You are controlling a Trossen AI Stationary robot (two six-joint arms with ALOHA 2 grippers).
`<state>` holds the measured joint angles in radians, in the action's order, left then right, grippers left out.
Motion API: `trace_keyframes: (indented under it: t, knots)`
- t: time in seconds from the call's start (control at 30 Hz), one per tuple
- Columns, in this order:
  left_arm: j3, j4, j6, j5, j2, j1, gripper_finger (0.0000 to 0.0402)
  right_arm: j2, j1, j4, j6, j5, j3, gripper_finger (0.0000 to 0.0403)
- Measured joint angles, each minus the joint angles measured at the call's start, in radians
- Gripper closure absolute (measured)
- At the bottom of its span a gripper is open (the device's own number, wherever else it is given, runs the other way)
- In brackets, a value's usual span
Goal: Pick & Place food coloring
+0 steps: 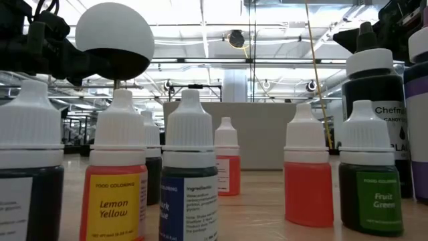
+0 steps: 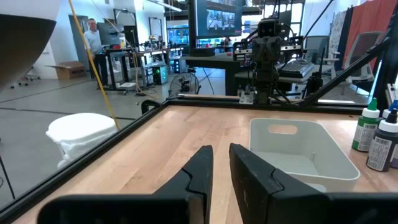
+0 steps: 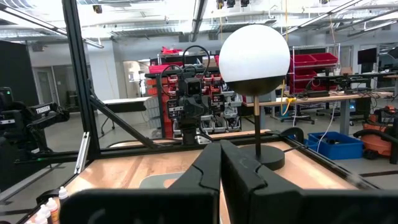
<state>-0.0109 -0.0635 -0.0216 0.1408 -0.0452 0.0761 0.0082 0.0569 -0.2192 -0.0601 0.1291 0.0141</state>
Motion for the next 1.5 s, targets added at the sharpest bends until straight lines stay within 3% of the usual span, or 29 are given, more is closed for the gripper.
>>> trace_keyframes:
  t: [1.5]
  knots:
    - [0.0,0.0,0.0,0.0,0.0,0.0,0.0339,0.0,0.0,-0.013,-0.037,0.0,0.0,0.0403]
